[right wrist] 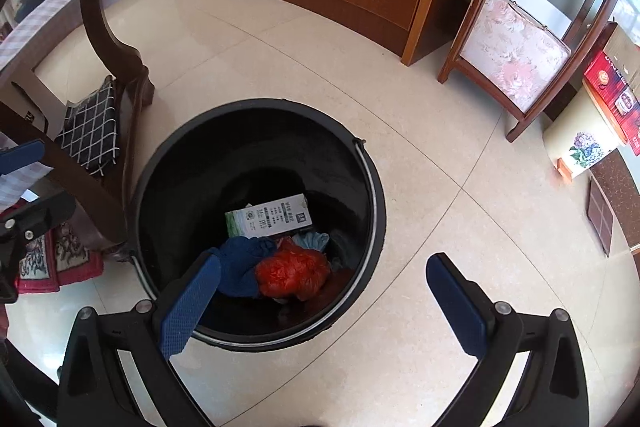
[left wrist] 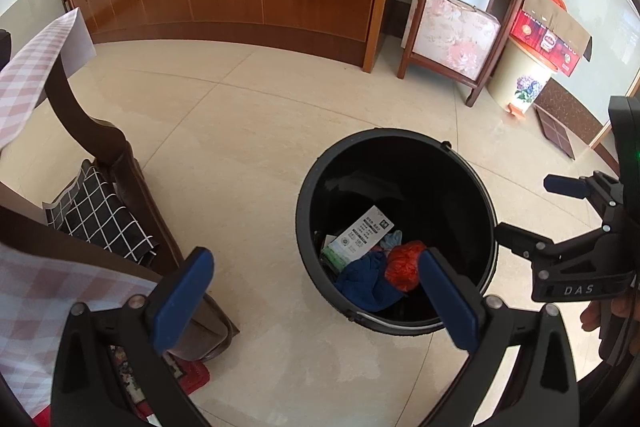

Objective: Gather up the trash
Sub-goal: 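Move both tools back toward the table items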

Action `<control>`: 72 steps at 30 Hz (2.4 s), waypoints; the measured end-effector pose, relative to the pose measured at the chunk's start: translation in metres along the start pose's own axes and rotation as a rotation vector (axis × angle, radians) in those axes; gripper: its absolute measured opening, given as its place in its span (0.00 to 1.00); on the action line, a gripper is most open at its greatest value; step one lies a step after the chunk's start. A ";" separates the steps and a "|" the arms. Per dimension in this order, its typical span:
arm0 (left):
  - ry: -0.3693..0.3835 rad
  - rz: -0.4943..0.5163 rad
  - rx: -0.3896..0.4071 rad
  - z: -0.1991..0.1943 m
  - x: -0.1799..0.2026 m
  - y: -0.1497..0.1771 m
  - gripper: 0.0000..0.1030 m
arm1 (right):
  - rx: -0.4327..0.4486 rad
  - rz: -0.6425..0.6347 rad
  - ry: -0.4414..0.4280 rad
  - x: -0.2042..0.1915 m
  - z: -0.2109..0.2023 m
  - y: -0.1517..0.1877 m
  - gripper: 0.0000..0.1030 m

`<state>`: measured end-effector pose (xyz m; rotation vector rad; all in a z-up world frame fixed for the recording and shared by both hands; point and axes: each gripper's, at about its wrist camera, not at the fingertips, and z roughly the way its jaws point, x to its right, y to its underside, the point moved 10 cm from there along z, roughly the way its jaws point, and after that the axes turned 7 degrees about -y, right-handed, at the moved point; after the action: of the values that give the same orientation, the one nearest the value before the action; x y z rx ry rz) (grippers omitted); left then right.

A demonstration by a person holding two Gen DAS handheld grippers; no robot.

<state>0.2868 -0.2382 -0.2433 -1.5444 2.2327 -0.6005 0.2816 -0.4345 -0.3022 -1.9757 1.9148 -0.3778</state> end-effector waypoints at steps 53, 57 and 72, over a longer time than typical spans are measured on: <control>-0.179 -0.320 0.308 -0.198 -0.174 0.028 0.99 | 0.398 -0.176 -0.186 -0.228 -0.181 -0.063 1.00; -0.230 -0.360 0.322 -0.211 -0.202 0.040 0.99 | 0.412 -0.221 -0.219 -0.257 -0.187 -0.071 1.00; -0.399 -0.549 0.328 -0.250 -0.309 0.099 0.99 | 0.399 -0.372 -0.408 -0.387 -0.184 -0.096 1.00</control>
<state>0.1844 0.1175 -0.0693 -1.8957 1.3433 -0.6877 0.2712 -0.0602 -0.0723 -1.9423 1.1262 -0.3810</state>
